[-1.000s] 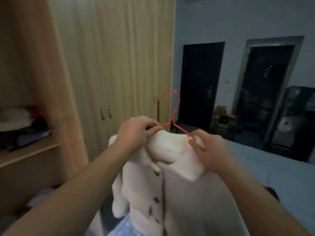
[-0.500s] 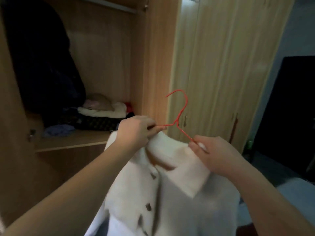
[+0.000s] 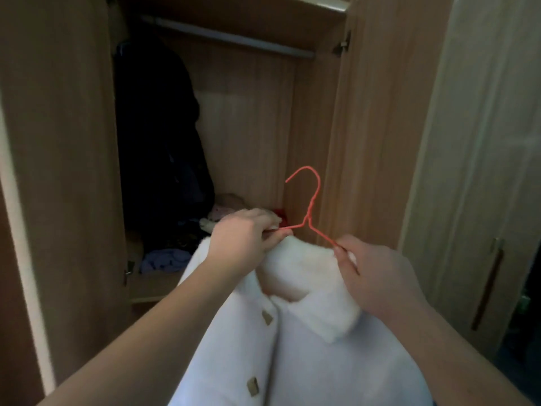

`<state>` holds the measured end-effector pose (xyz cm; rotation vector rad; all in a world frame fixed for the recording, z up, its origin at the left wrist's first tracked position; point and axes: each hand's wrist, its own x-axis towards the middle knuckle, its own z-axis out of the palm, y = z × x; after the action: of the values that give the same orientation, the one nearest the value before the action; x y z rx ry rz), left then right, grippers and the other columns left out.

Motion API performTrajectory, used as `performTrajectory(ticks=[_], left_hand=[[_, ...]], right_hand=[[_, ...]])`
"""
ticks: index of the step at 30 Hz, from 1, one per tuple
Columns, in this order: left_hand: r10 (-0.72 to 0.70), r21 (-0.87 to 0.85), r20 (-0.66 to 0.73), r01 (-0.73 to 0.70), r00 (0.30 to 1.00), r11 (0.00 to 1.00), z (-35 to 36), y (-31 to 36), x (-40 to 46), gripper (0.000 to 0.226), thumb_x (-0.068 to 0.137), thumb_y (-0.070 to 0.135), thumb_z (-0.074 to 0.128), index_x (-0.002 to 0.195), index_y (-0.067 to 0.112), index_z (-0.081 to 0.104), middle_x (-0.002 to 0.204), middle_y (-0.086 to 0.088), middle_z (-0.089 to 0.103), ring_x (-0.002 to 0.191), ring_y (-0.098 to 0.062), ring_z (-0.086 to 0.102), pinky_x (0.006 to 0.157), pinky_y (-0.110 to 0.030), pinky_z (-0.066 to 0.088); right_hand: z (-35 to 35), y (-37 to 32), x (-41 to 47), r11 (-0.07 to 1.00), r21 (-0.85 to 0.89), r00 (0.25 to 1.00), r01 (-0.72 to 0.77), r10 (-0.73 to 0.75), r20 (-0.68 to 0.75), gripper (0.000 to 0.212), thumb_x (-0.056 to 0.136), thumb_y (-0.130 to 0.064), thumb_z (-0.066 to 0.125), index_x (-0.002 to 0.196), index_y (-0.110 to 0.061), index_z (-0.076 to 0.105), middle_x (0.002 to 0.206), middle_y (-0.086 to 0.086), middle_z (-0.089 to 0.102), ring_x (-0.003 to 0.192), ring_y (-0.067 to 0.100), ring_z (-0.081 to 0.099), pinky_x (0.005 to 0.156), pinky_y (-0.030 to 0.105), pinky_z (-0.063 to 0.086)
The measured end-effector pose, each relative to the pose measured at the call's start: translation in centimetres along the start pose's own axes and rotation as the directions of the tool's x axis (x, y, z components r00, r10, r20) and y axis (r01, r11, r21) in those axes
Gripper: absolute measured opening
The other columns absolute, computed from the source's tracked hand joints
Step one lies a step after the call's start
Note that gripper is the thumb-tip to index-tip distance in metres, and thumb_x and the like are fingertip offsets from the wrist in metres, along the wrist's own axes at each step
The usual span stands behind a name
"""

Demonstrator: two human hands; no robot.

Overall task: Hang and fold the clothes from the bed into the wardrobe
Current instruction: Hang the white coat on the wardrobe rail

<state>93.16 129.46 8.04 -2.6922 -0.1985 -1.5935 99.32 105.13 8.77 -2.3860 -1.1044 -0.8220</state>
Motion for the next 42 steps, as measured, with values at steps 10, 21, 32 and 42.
performTrajectory(ticks=[10, 21, 32, 42], left_hand=[[-0.054, 0.172, 0.219, 0.015, 0.974, 0.985, 4.3, -6.2, 5.0, 0.071, 0.092, 0.062, 0.015, 0.157, 0.036, 0.001, 0.166, 0.005, 0.006, 0.153, -0.015, 0.001, 0.123, -0.043, 0.007], [-0.065, 0.359, 0.145, 0.008, 0.987, 0.933, 11.8, -12.0, 16.3, 0.068, 0.099, 0.060, 0.020, 0.156, 0.034, -0.008, 0.166, 0.001, -0.006, 0.152, -0.020, -0.013, 0.123, -0.044, -0.002], [-0.090, 0.436, 0.050, 0.059, 0.995, 0.898, 19.9, -20.6, 28.1, 0.069, 0.094, 0.060, 0.012, 0.156, 0.034, -0.004, 0.167, -0.002, 0.003, 0.153, -0.022, -0.003, 0.122, -0.044, 0.001], [0.095, 0.375, -0.094, -0.053, 0.991, 0.925, 25.0, -28.0, 41.8, 0.070, 0.093, 0.061, 0.023, 0.156, 0.039, 0.003, 0.166, -0.002, 0.008, 0.153, -0.024, 0.005, 0.122, -0.044, 0.006]], right_hand=[[4.2, 0.4, 11.9, 0.997, -0.039, 0.996, -0.070, 0.068, -0.056, 0.012, 0.100, -0.043, 0.038, 0.095, -0.035, 0.046, 0.062, -0.008, 0.048, 0.058, 0.016, 0.045, 0.054, 0.031, 0.034], [11.8, 6.1, 26.9, 0.997, 0.055, 0.978, -0.055, 0.065, -0.196, 0.013, 0.098, -0.041, 0.041, 0.096, -0.032, 0.050, 0.066, -0.009, 0.050, 0.063, 0.021, 0.048, 0.058, 0.031, 0.038], [16.4, 9.7, 45.9, 0.998, 0.057, 0.952, -0.021, 0.037, -0.303, 0.018, 0.097, -0.041, 0.041, 0.095, -0.028, 0.053, 0.082, -0.001, 0.067, 0.081, 0.031, 0.063, 0.064, 0.034, 0.046], [16.7, 10.8, 60.9, 0.991, -0.094, 0.873, -0.092, 0.034, -0.487, 0.022, 0.098, -0.044, 0.041, 0.096, -0.026, 0.054, 0.093, 0.004, 0.070, 0.090, 0.032, 0.066, 0.065, 0.034, 0.040]])
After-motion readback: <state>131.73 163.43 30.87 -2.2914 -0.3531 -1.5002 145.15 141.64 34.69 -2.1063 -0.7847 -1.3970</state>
